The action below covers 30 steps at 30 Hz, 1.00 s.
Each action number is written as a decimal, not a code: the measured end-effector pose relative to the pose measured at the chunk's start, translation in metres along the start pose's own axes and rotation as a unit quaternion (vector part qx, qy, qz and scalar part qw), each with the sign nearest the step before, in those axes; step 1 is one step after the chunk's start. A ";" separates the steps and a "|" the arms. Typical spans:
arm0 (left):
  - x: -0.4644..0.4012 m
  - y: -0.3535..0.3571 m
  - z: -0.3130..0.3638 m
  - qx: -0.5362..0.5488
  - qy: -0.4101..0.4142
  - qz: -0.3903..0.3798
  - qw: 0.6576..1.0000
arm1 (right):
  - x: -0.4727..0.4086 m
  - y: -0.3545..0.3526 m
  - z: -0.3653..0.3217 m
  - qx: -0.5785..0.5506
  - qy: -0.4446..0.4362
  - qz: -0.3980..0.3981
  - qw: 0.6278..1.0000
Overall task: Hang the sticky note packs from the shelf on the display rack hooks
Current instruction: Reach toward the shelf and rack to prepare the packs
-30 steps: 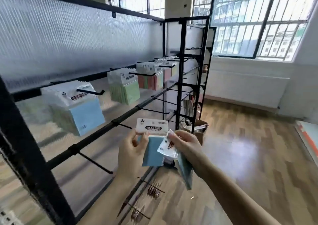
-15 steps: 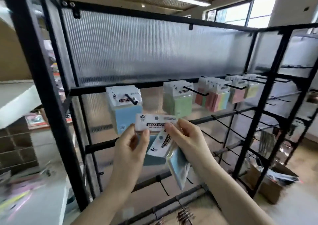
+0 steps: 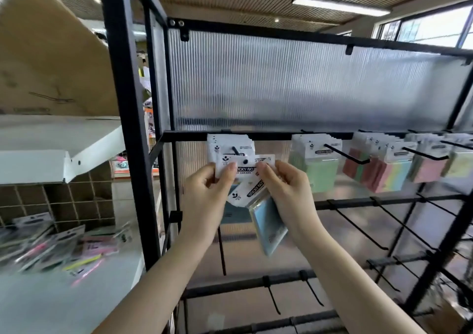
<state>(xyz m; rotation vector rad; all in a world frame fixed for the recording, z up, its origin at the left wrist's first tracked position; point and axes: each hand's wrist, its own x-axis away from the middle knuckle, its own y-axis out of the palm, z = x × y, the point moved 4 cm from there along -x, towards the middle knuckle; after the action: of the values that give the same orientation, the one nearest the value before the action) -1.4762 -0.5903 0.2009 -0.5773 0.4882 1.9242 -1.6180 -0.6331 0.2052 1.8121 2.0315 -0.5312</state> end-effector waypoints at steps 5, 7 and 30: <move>-0.011 0.003 -0.020 0.032 0.000 0.012 0.999 | -0.015 0.001 0.012 0.037 -0.002 -0.012 0.999; -0.013 0.004 -0.027 0.020 0.001 0.018 1.000 | -0.021 0.002 0.017 0.058 0.000 -0.013 0.998; -0.021 -0.004 -0.027 -0.095 0.109 0.138 0.980 | -0.035 -0.003 0.042 0.045 -0.039 0.066 0.996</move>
<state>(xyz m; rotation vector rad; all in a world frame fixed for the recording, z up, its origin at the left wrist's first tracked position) -1.4600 -0.6189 0.1915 -0.8900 0.5498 2.1987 -1.6164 -0.6842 0.1867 1.9317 1.8485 -0.6536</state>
